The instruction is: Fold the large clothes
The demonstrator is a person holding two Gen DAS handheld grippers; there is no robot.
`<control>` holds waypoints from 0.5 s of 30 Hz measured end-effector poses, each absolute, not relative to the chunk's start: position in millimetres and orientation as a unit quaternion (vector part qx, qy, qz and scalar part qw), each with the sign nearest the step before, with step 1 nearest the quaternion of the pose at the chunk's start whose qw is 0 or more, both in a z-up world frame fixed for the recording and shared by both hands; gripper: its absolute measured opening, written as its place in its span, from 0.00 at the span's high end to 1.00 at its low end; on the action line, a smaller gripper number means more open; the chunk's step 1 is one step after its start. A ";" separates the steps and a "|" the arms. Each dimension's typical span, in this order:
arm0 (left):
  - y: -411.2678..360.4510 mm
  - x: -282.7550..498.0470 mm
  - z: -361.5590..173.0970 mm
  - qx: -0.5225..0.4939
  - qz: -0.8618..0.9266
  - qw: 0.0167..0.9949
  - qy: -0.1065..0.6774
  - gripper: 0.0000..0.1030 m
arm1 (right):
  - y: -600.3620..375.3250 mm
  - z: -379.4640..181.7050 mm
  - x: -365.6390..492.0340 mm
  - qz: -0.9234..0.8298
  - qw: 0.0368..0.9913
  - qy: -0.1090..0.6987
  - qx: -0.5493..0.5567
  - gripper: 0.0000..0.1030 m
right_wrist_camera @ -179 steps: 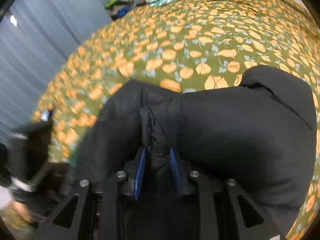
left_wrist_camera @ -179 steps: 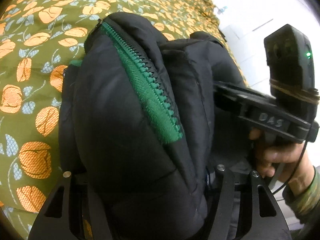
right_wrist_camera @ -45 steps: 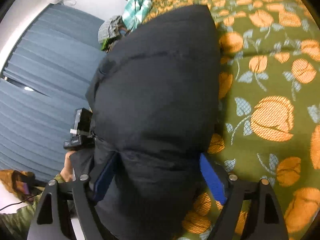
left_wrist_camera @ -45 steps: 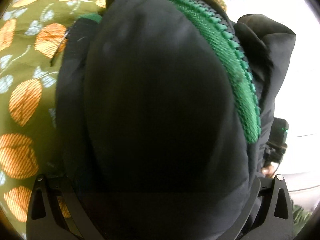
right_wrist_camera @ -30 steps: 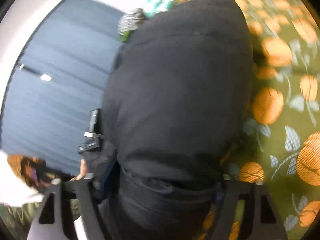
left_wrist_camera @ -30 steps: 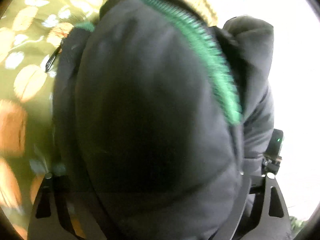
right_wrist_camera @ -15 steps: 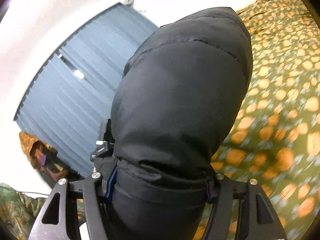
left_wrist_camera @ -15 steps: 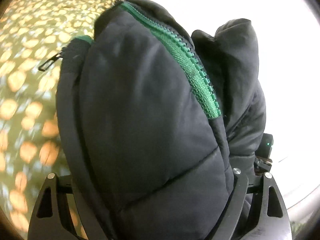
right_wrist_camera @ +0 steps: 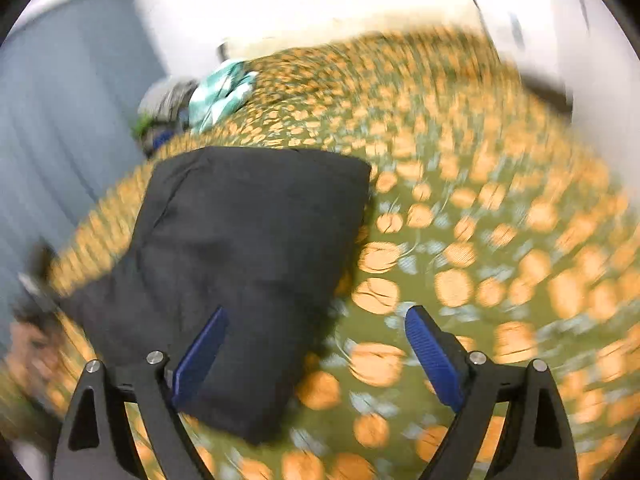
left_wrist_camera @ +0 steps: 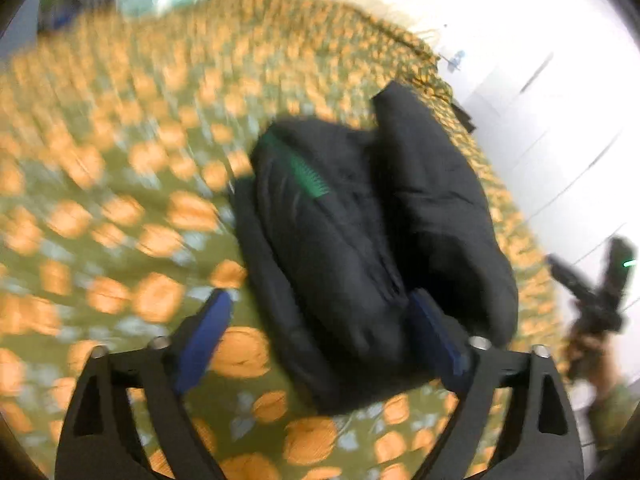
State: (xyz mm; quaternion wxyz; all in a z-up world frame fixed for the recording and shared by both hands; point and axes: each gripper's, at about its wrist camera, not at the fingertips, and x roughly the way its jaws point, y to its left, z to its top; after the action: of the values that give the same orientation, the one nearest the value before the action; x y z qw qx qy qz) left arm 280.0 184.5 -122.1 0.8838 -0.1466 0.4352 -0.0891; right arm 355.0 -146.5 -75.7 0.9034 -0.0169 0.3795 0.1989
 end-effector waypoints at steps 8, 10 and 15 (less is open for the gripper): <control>151.5 210.7 -51.0 -0.026 0.105 0.946 0.307 0.00 | -134.2 -20.4 253.0 0.150 0.948 0.275 -0.059 0.11; 144.5 199.1 -44.8 -0.010 0.118 0.952 0.284 0.00 | -139.4 -13.5 238.1 0.112 0.959 0.259 -0.038 0.10; 126.3 174.9 -29.5 0.022 0.124 0.955 0.269 0.00 | -148.9 1.7 221.3 0.124 0.953 0.277 0.026 0.09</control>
State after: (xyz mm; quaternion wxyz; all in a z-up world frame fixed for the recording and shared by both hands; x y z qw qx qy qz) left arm 174.9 126.3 -29.5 0.9548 0.0224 0.2693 0.1236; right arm 221.3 -148.9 1.7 0.9526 0.0258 0.2768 0.1239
